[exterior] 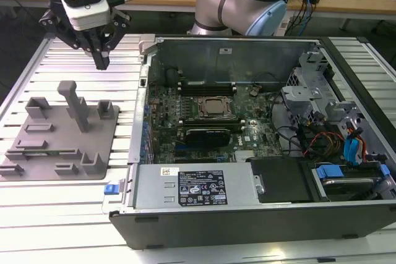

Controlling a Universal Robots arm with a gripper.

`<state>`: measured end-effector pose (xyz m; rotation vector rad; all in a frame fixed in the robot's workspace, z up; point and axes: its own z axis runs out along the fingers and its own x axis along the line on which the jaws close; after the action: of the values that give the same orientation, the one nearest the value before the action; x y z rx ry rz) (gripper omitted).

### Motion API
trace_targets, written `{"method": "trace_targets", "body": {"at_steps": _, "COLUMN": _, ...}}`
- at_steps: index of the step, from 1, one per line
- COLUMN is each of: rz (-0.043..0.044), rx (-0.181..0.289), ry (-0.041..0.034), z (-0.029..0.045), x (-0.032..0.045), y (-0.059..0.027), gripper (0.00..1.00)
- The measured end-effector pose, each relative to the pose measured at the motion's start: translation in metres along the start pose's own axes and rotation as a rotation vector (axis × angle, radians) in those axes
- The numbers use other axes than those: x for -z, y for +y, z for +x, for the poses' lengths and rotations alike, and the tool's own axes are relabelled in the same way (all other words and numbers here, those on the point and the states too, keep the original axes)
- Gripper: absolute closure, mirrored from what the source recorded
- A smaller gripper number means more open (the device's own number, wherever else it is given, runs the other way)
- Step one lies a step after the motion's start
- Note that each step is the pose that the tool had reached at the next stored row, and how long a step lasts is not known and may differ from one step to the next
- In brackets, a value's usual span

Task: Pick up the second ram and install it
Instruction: 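Reach for the second ram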

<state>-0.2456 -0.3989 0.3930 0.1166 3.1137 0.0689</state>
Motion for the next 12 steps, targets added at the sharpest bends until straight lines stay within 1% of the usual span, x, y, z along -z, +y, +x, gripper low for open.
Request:
{"method": "trace_targets", "body": {"at_steps": 3, "rz": 0.0000, "rx": 0.000, "ry": 0.0000, "z": 0.0036, "x": 0.0001, "y": -0.0003, "gripper": 0.92}}
{"method": "trace_targets", "body": {"at_steps": 6, "rz": 0.0000, "rx": 0.000, "ry": 0.0000, "z": 0.0114, "x": 0.0003, "y": -0.0009, "gripper": 0.92}}
{"method": "trace_targets", "body": {"at_steps": 8, "rz": 0.0000, "rx": 0.000, "ry": -0.0001, "z": 0.0148, "x": 0.0003, "y": -0.0011, "gripper": 0.92}}
{"method": "trace_targets", "body": {"at_steps": 12, "rz": 0.0000, "rx": 0.000, "ry": 0.0000, "z": 0.0192, "x": 0.0005, "y": -0.0014, "gripper": 0.92}}
